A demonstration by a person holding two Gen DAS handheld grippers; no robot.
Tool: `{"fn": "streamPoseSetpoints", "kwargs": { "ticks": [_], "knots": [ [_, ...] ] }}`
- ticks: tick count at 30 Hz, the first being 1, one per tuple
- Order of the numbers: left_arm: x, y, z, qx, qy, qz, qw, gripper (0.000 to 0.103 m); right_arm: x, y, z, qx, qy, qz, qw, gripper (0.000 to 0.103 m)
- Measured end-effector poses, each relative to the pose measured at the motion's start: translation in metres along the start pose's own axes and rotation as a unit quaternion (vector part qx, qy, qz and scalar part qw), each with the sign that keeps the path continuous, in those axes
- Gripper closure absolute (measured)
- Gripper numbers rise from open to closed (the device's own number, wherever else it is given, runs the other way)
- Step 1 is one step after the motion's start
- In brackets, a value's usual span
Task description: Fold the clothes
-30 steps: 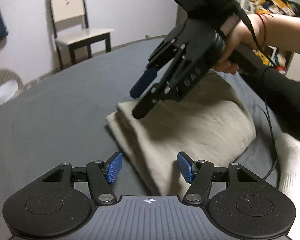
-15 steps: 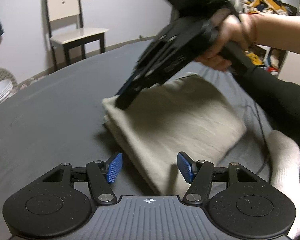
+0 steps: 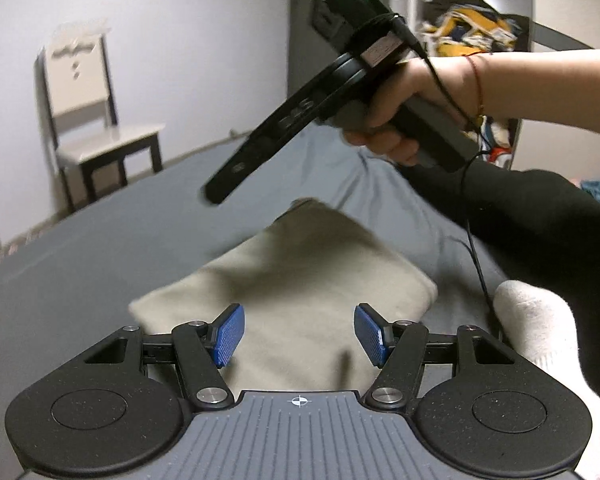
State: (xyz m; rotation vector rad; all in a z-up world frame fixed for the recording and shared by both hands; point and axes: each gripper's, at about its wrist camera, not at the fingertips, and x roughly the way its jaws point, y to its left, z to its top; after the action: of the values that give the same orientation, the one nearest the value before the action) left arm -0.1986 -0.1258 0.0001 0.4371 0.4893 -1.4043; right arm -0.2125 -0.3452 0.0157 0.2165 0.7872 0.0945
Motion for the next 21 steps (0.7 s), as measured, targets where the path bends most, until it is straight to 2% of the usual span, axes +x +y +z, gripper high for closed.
{"fn": "streamPoseSetpoints", "kwargs": {
  "ticks": [3, 6, 7, 8, 9, 11, 12, 14, 16, 18, 19, 21],
  "knots": [
    [0.013, -0.008, 0.001, 0.010, 0.015, -0.005, 0.9998, 0.041, -0.017, -0.027, -0.032, 0.082, 0.009, -0.025, 0.996, 0.047],
    [0.025, -0.011, -0.002, 0.006, 0.033, -0.008, 0.9994, 0.041, -0.023, -0.043, -0.061, 0.164, -0.004, -0.012, 0.986, 0.052],
    [0.026, -0.010, -0.004, 0.003, 0.035, -0.009, 0.9993, 0.041, -0.022, -0.048, -0.069, 0.191, -0.010, 0.001, 0.982, 0.062],
    [0.027, -0.009, -0.005, -0.004, 0.036, -0.011, 0.9993, 0.041, -0.018, -0.052, -0.076, 0.217, -0.017, 0.019, 0.976, 0.077],
    [0.028, -0.007, -0.006, -0.011, 0.039, -0.010, 0.9991, 0.037, -0.014, -0.054, -0.081, 0.235, -0.020, 0.028, 0.971, 0.081],
    [0.032, -0.003, -0.009, -0.023, 0.047, -0.001, 0.9986, 0.019, -0.001, -0.054, -0.088, 0.233, -0.020, 0.005, 0.972, 0.082],
    [0.035, -0.001, -0.011, -0.027, 0.054, 0.009, 0.9982, 0.014, 0.005, -0.054, -0.091, 0.225, -0.019, -0.010, 0.974, 0.082],
    [0.043, 0.003, -0.016, -0.031, 0.075, 0.008, 0.9967, 0.014, 0.015, -0.056, -0.098, 0.221, -0.025, -0.021, 0.975, 0.082],
    [0.045, 0.003, -0.016, -0.026, 0.077, 0.007, 0.9967, 0.011, 0.016, -0.055, -0.103, 0.222, -0.039, -0.021, 0.974, 0.083],
    [0.045, 0.000, -0.015, -0.015, 0.080, 0.009, 0.9967, 0.010, 0.011, -0.053, -0.102, 0.227, -0.043, -0.028, 0.972, 0.079],
    [0.045, -0.002, -0.014, -0.011, 0.080, 0.010, 0.9967, 0.010, 0.006, -0.050, -0.100, 0.226, -0.047, -0.034, 0.972, 0.073],
    [0.037, -0.003, -0.012, 0.001, 0.079, 0.011, 0.9968, 0.010, -0.012, -0.036, -0.098, 0.204, -0.064, -0.053, 0.976, 0.073]
  ]
}}
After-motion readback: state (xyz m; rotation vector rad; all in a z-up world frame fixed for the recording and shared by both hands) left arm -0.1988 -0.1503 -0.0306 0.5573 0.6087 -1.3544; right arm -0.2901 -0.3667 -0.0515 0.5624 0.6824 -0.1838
